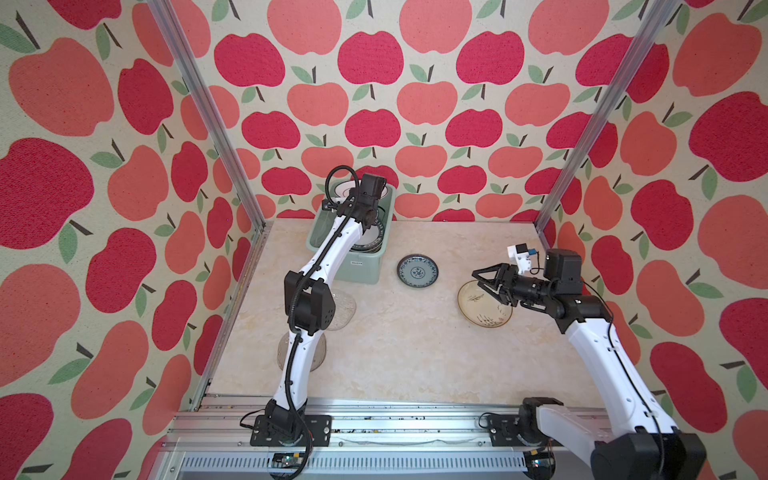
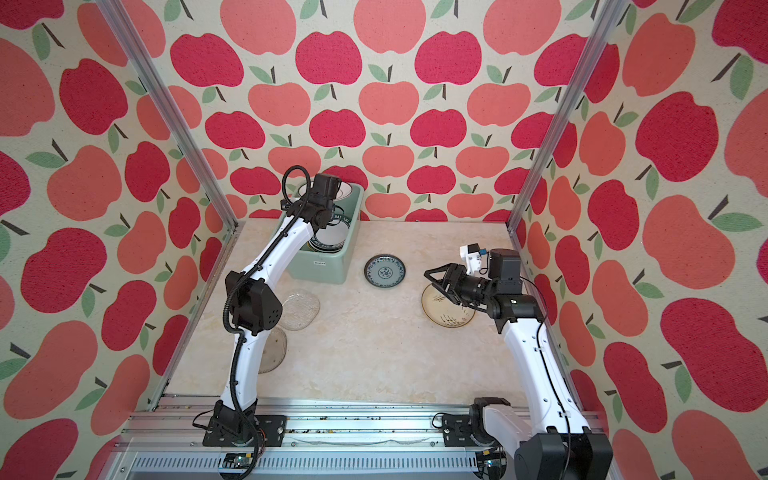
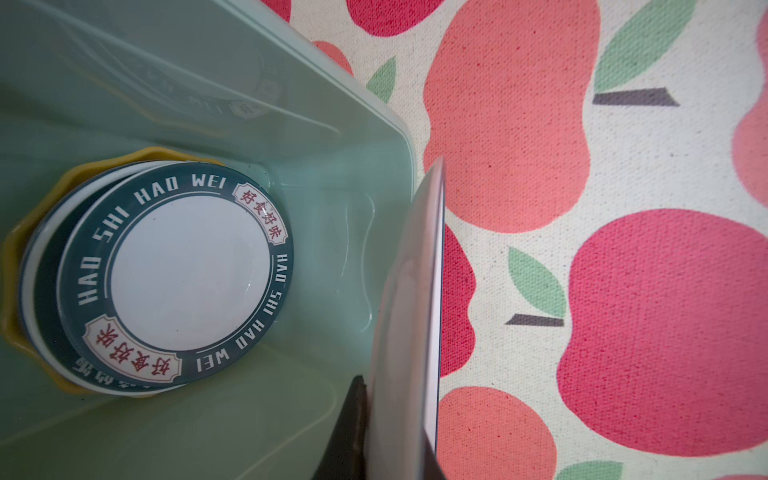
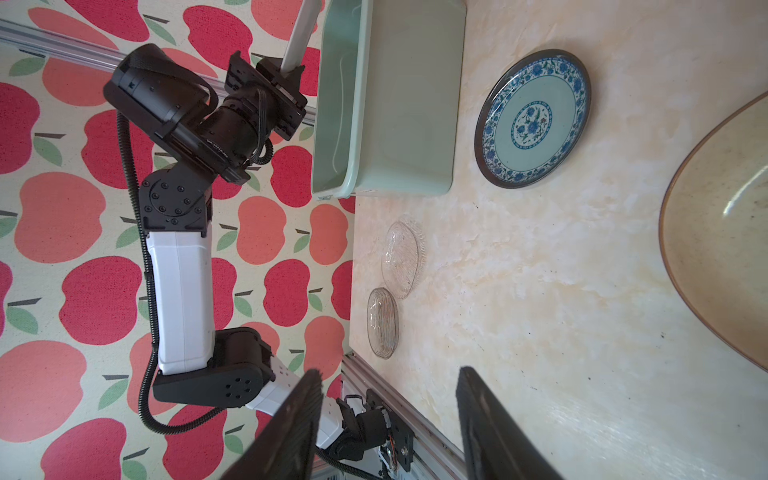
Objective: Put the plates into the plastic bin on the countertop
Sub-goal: 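Open the right gripper and carry the white plate into the bin with the left, then lower the white plate onto the bin stack with the left gripper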
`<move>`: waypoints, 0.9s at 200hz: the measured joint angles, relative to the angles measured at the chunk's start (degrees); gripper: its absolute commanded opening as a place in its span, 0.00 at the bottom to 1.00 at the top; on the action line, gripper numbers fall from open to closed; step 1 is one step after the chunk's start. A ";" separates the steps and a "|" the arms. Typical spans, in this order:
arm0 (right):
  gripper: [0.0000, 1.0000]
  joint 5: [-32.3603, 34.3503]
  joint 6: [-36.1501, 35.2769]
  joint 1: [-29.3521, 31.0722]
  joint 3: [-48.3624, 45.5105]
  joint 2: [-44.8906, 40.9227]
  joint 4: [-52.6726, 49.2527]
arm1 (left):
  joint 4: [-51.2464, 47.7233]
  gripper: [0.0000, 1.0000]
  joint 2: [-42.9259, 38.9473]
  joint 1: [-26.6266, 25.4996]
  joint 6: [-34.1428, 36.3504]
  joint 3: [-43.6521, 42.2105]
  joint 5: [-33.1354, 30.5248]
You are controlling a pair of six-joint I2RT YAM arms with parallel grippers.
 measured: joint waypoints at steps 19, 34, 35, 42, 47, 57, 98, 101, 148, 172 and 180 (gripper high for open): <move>0.55 0.28 -0.68 0.22 -0.02 -0.04 -0.02 | -3.67 0.00 2.75 0.50 -2.01 2.34 -0.11; 0.55 0.37 -1.16 0.59 -0.09 -0.04 -0.02 | -5.95 0.00 3.87 1.14 -2.95 2.38 -0.09; 0.55 0.37 -1.25 0.66 -0.11 -0.04 -0.02 | -6.05 0.00 3.91 1.18 -2.99 2.38 -0.07; 0.55 0.39 -1.31 0.92 -0.13 -0.04 -0.02 | -6.82 0.00 4.39 1.55 -3.32 2.38 -0.07; 0.55 0.42 -1.36 1.07 -0.17 -0.04 0.00 | -7.23 0.00 4.68 1.84 -3.37 2.38 -0.09; 0.55 0.52 -1.51 1.29 -0.33 -0.04 0.02 | -7.93 0.00 5.22 2.27 -3.34 2.38 -0.11; 0.55 0.90 -1.70 1.62 -0.81 0.37 0.02 | -8.20 0.00 7.78 3.37 -3.34 2.78 1.70; 0.55 0.92 -1.70 1.62 -0.81 0.42 0.02 | -8.20 0.00 8.00 3.39 -3.34 2.78 1.84; 0.55 0.98 -1.70 1.62 -0.81 0.61 0.02 | -8.26 0.01 11.56 3.58 -3.30 3.76 3.43; 0.55 0.98 -1.70 1.62 -0.81 0.90 0.04 | -8.37 0.04 12.48 3.67 -3.30 3.78 4.07; 0.55 0.98 -1.70 1.64 -0.81 1.03 0.07 | -8.37 0.05 12.61 3.67 -3.30 3.78 4.22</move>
